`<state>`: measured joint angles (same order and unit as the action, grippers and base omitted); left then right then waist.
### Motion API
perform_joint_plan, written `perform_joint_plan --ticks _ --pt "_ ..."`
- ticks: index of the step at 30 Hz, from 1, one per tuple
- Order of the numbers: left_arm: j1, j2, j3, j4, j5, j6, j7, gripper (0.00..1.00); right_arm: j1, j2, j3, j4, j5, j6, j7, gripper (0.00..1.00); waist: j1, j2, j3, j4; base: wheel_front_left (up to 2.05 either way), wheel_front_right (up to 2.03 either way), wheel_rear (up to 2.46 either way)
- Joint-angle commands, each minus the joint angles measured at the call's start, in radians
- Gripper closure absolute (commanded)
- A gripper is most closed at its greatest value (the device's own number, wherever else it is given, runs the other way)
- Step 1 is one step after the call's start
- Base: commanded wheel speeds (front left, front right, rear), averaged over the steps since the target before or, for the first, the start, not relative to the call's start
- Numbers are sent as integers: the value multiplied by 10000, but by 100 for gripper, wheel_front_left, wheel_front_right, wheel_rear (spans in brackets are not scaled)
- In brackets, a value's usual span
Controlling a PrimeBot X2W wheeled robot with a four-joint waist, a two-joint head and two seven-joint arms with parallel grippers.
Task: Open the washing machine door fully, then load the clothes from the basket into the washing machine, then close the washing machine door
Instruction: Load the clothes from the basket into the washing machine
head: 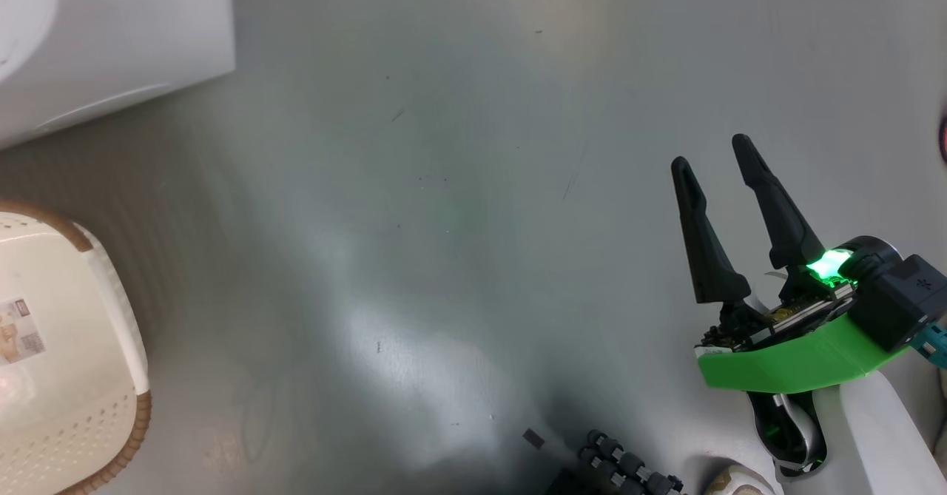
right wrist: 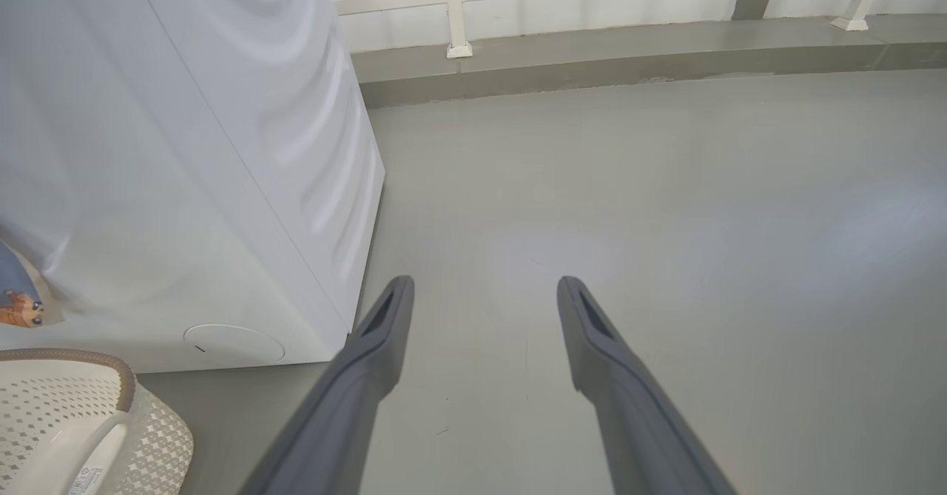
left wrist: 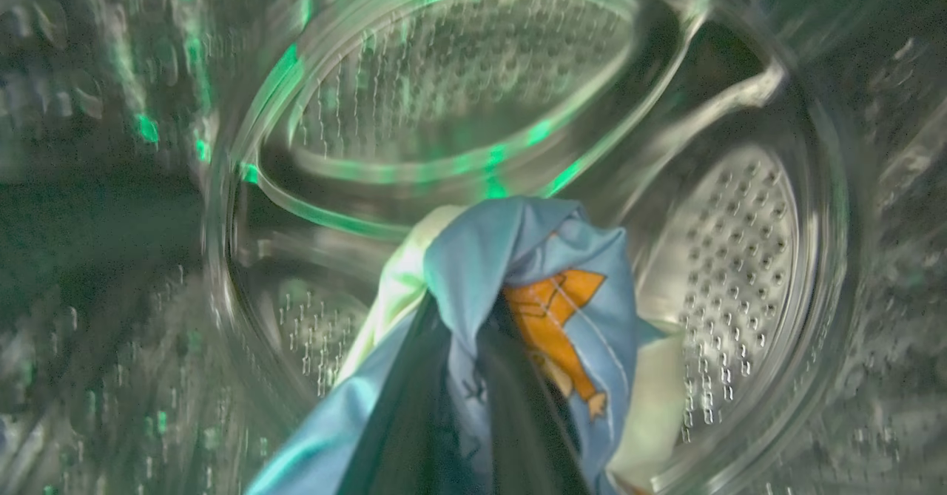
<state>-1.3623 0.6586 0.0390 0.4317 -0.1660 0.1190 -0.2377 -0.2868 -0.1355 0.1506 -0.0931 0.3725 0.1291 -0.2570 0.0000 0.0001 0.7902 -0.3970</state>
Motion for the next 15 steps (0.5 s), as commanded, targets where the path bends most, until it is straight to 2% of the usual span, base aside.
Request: perform_joint_plan --ticks 1,4,15 --pt "324 373 154 19 -267 -72 480 100 198 -120 137 -216 82 16 -48 0 0 -1 42 77 0 0 0" --pt "749 378 -87 125 -335 -292 1208 100 175 -157 98 -233 69 16 -48 0 0 -1 110 225 0 0 0" --pt "1765 59 -52 4 -926 -293 2315 100 120 -246 -48 -287 42 16 -48 0 0 -1 63 623 0 0 0"
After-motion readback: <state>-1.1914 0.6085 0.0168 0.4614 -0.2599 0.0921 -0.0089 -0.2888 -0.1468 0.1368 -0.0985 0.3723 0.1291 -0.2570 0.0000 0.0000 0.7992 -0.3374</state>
